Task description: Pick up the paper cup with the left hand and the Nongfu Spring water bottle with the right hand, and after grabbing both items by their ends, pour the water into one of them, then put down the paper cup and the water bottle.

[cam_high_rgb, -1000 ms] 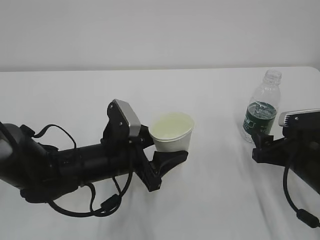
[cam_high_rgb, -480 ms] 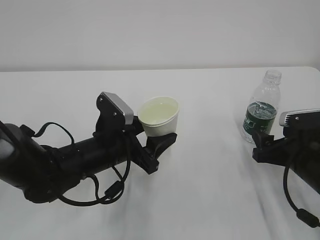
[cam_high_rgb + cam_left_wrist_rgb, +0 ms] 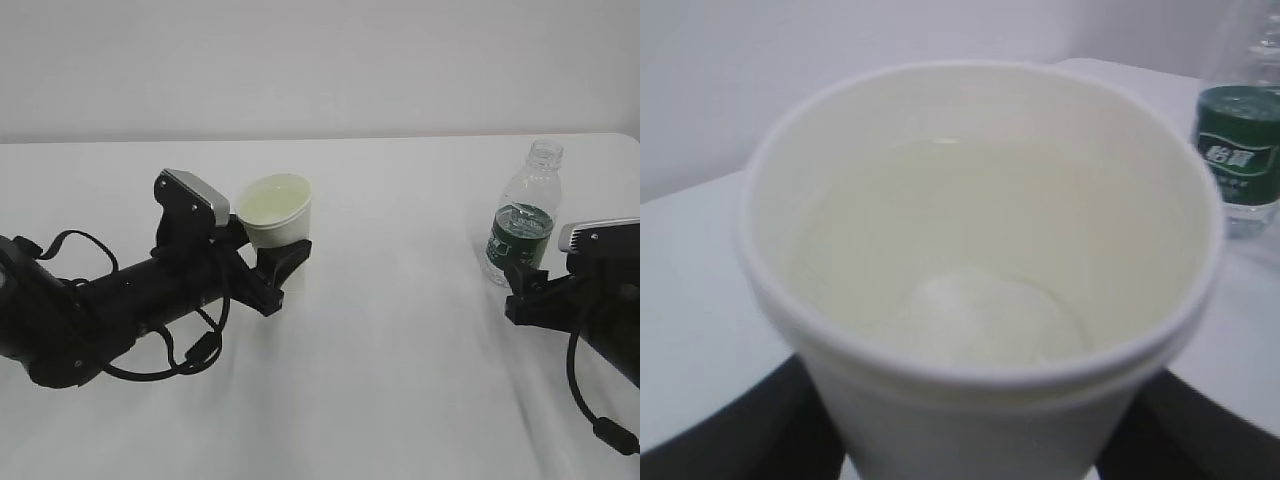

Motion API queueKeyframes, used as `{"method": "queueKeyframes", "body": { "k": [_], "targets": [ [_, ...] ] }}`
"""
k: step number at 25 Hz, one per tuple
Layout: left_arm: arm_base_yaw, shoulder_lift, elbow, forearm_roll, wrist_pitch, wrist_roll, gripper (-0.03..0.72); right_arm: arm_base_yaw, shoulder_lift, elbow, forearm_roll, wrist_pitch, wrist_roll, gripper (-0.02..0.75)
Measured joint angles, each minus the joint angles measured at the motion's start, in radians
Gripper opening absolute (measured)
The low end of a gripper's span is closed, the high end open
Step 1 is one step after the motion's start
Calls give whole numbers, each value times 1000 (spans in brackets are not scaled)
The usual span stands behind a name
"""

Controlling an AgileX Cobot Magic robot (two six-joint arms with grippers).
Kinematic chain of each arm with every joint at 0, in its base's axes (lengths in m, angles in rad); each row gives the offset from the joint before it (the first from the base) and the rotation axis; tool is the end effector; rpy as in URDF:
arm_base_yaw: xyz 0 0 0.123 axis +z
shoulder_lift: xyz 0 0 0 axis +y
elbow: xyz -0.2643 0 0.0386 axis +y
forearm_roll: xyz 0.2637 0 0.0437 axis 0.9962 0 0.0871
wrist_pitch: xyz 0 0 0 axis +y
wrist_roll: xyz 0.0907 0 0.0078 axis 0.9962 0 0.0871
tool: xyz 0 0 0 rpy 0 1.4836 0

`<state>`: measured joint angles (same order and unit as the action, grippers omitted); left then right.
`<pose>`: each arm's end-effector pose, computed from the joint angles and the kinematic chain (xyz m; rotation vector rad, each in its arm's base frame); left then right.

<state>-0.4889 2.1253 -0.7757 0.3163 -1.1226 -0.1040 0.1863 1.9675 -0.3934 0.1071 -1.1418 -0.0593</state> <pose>0.3047 -0.1910 0.0656 0.6592 1.6310 -0.5766 0.2627 0.0405 0.0571 -0.1269 1.9122 0.0222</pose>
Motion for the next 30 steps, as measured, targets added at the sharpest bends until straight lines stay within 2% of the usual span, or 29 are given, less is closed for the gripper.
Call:
{"method": "queueKeyframes", "body": {
  "k": [17, 30],
  "targets": [
    [184, 0, 0, -9, 0, 0, 477, 0, 0, 0, 0, 0, 1, 593],
    [291, 0, 0, -41, 0, 2, 477, 0, 0, 0, 0, 0, 2, 593]
  ]
}}
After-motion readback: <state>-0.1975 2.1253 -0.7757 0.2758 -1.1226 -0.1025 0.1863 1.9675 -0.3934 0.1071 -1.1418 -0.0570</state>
